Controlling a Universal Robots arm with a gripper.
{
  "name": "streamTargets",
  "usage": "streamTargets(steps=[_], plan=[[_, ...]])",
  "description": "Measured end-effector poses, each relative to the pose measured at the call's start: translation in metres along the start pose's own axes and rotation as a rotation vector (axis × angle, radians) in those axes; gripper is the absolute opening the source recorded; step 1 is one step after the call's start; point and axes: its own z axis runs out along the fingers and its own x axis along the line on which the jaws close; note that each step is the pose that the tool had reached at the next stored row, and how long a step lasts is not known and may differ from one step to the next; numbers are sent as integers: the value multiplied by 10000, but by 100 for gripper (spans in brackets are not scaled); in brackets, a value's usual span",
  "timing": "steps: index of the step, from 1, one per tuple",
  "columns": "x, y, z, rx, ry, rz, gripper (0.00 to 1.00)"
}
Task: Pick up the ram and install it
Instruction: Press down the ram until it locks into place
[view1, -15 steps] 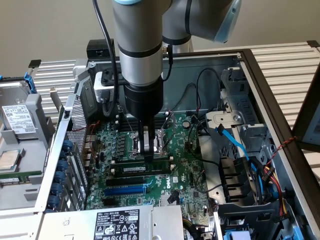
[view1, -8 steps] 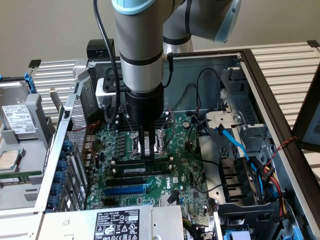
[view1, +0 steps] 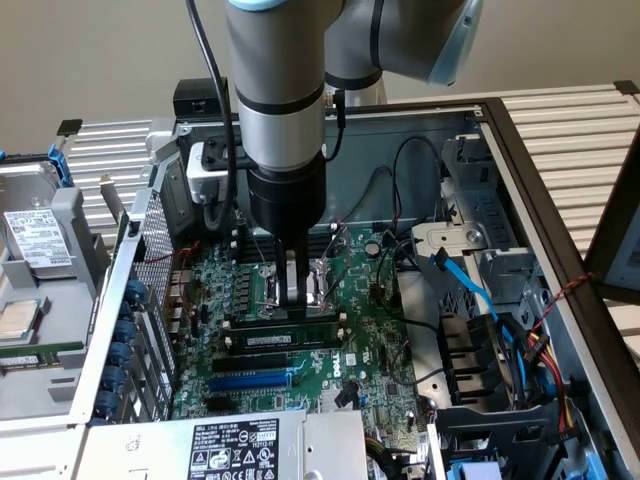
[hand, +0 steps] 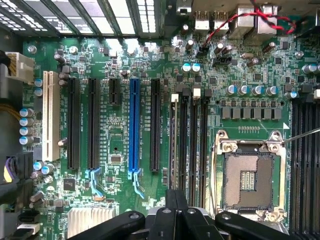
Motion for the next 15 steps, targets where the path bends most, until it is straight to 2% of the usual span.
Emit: streamTargets(steps=[7, 15], plan=[[6, 157, -1, 22, -38, 0, 11], [7, 163, 3, 21, -38, 0, 11]])
